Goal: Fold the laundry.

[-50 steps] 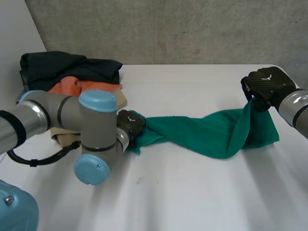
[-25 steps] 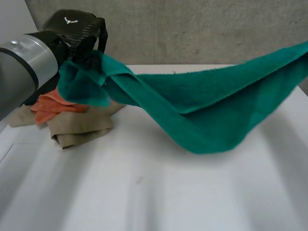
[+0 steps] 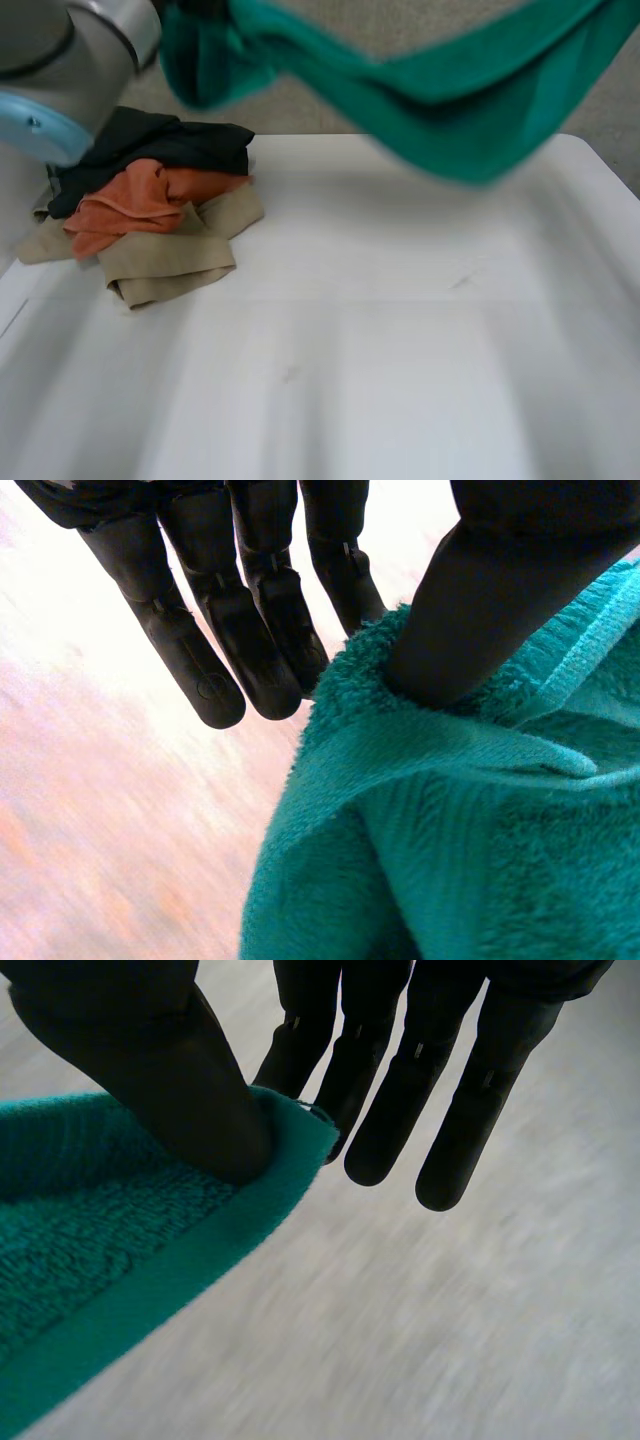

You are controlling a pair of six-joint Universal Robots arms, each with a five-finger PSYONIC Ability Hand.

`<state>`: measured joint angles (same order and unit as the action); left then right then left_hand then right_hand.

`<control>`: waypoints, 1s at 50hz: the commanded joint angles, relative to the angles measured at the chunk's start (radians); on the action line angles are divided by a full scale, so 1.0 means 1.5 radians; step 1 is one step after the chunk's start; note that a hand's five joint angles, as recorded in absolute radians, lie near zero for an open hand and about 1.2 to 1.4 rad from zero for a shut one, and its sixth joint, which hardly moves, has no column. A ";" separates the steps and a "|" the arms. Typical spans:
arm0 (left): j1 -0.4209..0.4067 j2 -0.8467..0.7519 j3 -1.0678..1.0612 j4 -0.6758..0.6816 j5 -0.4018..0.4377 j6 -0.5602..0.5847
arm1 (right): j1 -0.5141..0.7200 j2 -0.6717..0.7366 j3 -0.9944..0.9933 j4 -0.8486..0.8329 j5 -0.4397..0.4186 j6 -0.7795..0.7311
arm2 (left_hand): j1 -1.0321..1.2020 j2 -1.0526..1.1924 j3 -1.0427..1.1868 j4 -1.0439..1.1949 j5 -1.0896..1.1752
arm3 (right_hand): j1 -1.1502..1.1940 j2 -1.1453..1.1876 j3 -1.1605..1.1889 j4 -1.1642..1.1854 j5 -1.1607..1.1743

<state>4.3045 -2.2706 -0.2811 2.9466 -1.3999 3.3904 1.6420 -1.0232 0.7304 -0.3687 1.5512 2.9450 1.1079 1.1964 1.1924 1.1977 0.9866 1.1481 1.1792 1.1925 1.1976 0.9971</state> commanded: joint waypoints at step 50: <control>-0.114 0.003 -0.590 0.064 -0.104 0.089 | 0.090 -0.268 0.516 0.141 -0.163 -0.105 | -0.622 -0.681 -0.679 -0.682 -0.658 | 0.165 0.145 0.136 0.132 0.150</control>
<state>4.1885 -2.2187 -1.2119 3.0456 -1.5129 3.5751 1.7197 -1.3138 1.5522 -0.1839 1.3069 2.7353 0.2018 0.2044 0.2097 0.1983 0.0493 1.1481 1.1792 1.1926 1.1977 1.0075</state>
